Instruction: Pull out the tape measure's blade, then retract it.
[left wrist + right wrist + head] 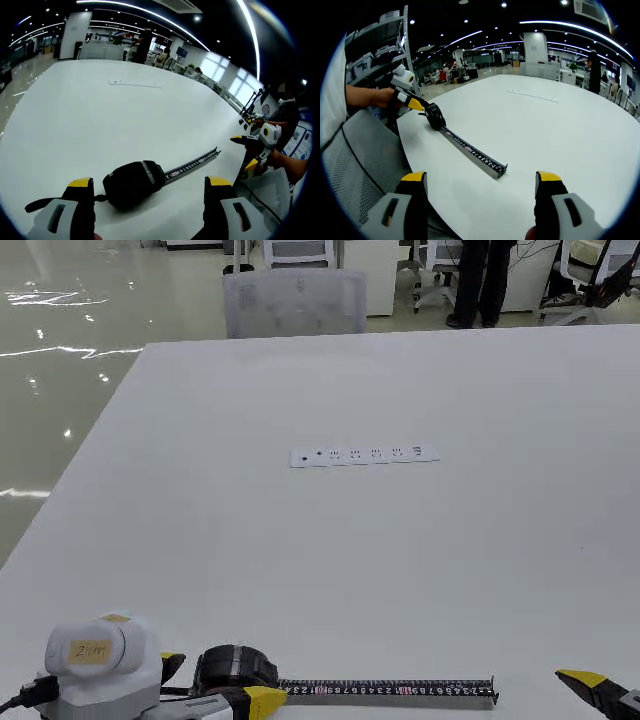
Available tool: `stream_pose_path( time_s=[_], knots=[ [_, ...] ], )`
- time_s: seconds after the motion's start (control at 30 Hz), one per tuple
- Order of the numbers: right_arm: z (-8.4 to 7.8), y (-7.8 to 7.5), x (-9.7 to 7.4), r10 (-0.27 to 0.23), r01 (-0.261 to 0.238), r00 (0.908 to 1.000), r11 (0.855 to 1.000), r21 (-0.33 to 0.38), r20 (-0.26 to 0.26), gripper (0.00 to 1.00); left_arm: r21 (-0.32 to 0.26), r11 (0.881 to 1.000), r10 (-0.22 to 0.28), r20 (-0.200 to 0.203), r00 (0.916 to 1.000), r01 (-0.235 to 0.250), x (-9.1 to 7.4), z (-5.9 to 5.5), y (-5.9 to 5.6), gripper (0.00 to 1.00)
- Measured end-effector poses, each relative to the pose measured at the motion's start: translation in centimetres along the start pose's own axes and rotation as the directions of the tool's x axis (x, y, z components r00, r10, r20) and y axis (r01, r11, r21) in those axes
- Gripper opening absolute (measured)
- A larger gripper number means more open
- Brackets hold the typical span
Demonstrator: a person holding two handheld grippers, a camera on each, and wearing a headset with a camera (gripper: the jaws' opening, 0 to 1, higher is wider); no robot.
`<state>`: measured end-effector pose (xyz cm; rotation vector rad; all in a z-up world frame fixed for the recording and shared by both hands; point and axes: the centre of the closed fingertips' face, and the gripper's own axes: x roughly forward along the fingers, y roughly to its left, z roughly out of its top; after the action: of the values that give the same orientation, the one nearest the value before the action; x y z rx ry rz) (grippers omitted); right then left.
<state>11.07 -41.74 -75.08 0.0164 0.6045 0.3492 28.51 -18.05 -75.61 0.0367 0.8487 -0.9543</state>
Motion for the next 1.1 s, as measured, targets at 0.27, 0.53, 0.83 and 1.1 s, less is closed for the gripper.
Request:
stream_pose_path(
  time_s=[0.27,0.53,0.83,1.1],
  knots=[
    [0.0,-0.2,0.3,0.002,-0.002,1.0,1.0,-0.003,-0.001,0.9,-0.027,1.0,-0.003,-0.015,0.9999,0.003,0.7,-0.4,-0.1,0.85],
    [-0.2,-0.1,0.9,0.011,-0.011,0.9999,1.0,0.0,-0.003,0.89,-0.042,0.999,-0.001,-0.017,0.9999,0.0,1.2,-0.7,-0.3,0.85],
    [-0.1,0.0,1.3,0.017,-0.018,0.9998,1.0,0.01,0.009,0.89,-0.075,0.996,0.047,0.0,0.9989,-0.047,1.3,-0.9,-0.4,0.83],
    [0.3,-0.5,1.5,0.014,-0.015,0.9995,1.0,0.021,0.03,0.88,-0.093,0.989,0.118,0.025,0.9927,-0.115,1.4,-0.9,-0.2,0.83]
  ],
)
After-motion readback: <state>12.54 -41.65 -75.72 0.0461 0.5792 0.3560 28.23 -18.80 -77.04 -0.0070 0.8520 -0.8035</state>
